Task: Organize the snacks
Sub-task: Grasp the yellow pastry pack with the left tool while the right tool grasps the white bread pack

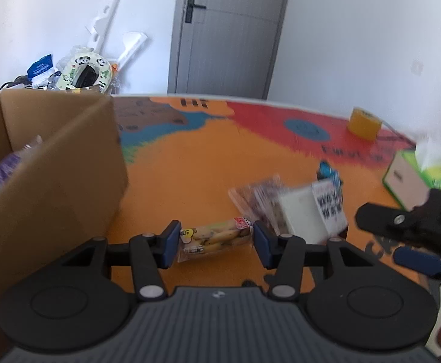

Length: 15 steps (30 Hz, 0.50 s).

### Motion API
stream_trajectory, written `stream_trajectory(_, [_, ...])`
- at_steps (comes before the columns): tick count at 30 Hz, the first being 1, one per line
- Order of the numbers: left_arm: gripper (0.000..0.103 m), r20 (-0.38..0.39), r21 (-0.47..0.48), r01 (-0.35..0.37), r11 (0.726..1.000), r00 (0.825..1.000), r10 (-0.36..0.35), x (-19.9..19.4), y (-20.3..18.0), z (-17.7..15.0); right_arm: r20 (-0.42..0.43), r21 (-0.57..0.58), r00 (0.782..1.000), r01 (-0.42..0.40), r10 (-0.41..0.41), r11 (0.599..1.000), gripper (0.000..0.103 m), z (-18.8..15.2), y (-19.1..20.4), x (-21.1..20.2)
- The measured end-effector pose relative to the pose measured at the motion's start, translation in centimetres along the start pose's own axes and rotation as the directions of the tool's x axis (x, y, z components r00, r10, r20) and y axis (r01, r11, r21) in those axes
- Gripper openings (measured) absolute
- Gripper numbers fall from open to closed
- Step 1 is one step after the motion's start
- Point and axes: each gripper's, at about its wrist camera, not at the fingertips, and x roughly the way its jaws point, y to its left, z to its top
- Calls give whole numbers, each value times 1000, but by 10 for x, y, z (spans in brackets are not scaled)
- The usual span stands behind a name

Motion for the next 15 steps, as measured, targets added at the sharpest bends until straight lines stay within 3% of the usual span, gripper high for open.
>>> stream_trajectory(15, [51, 123, -100, 82, 992, 990, -70, -36, 19, 44, -38, -66, 999, 22, -24, 998, 93, 6, 34, 30])
